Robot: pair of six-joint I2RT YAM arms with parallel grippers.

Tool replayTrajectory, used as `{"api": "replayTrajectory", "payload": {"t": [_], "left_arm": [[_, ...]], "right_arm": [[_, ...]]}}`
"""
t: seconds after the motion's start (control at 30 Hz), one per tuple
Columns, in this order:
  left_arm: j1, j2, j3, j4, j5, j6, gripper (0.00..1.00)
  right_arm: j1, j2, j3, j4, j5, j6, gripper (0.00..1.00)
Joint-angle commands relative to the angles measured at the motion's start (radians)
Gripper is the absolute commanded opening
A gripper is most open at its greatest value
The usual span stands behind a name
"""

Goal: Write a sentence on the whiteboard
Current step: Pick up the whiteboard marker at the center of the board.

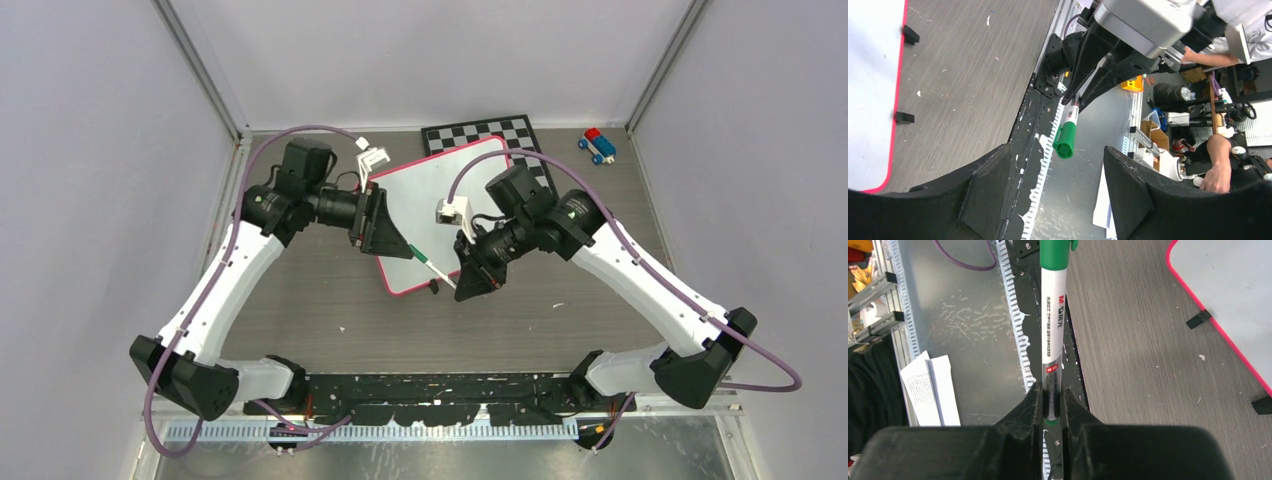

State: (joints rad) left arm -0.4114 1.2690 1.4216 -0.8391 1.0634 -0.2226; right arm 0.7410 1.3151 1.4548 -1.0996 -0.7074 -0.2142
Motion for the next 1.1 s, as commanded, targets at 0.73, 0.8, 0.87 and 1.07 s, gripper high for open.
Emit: {"api": "replayTrajectory", "payload": {"t": [0.73, 0.8, 0.87, 1.07], "left_arm": [[-0.069, 0.028, -0.099, 0.129, 0.147, -0.145, 0.24], [-0.072, 0.026, -0.105, 0.13, 0.157, -0.143, 0.19], [-0.072, 0.025, -0.104, 0.13, 0.158, -0.141, 0.08], [-0.027, -0.007, -0.11, 0.228, 0.123, -0.197, 0.0]], "right_arm": [[0.076, 0.03, 0.099, -0.042, 0.098, -0.042, 0.0], [0.076, 0.032, 0.106, -0.044, 0.102, -0.043, 0.0], [0.077, 0.032, 0.111, -0.045, 0.107, -0.043, 0.0], [0.034, 0.016, 0.14, 0.012, 0.119, 0.035, 0.55]]}}
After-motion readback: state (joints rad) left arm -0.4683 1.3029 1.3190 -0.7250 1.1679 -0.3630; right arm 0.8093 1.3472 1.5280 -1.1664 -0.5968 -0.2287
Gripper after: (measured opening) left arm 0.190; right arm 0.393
